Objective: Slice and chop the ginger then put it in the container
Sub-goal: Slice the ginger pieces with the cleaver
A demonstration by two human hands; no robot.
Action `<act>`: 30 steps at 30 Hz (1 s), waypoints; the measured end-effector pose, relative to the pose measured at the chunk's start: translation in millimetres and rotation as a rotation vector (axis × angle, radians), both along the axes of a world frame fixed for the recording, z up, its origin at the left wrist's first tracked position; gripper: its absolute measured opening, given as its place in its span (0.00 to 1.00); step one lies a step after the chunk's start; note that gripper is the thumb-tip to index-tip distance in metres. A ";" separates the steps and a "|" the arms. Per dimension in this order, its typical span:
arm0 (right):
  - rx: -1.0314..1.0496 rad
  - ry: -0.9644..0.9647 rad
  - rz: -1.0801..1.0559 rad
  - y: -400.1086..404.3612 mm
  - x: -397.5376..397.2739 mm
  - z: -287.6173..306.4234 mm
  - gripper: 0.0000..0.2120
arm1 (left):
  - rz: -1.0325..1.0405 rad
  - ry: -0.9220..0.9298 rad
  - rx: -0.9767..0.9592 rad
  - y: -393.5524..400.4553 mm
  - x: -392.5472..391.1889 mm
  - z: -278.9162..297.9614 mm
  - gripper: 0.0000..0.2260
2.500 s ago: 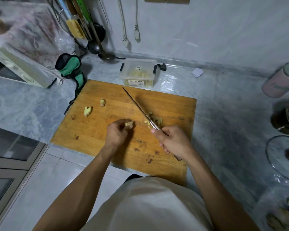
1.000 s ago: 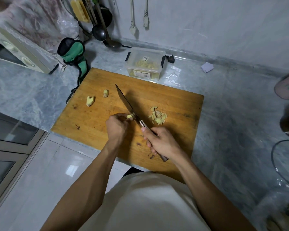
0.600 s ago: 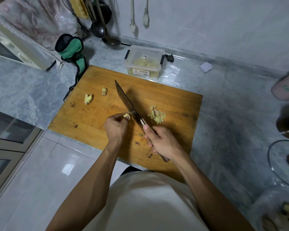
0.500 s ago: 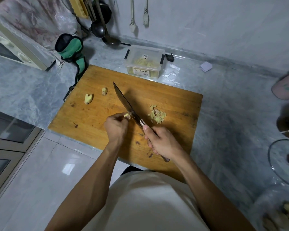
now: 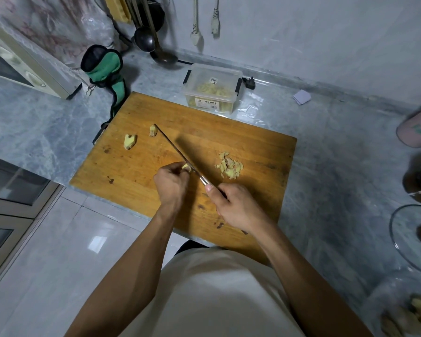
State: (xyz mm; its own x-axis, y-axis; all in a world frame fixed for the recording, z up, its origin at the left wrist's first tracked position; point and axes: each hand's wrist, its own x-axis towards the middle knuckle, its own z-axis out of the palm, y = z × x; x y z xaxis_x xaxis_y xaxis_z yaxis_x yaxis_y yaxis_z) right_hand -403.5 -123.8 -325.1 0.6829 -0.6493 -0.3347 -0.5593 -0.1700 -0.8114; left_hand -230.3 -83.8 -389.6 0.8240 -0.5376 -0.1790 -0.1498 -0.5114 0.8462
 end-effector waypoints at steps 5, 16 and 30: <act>-0.031 0.027 0.064 -2.1 1.7 2.4 0.23 | -0.001 -0.031 0.001 1.2 0.5 -3.1 0.08; -0.061 0.041 0.117 -2.2 1.4 1.9 0.20 | 0.015 -0.039 -0.028 3.4 -1.4 -3.2 0.07; -0.061 0.048 0.126 -4.6 1.4 8.9 0.22 | 0.040 -0.037 0.005 2.8 -2.9 -1.1 0.09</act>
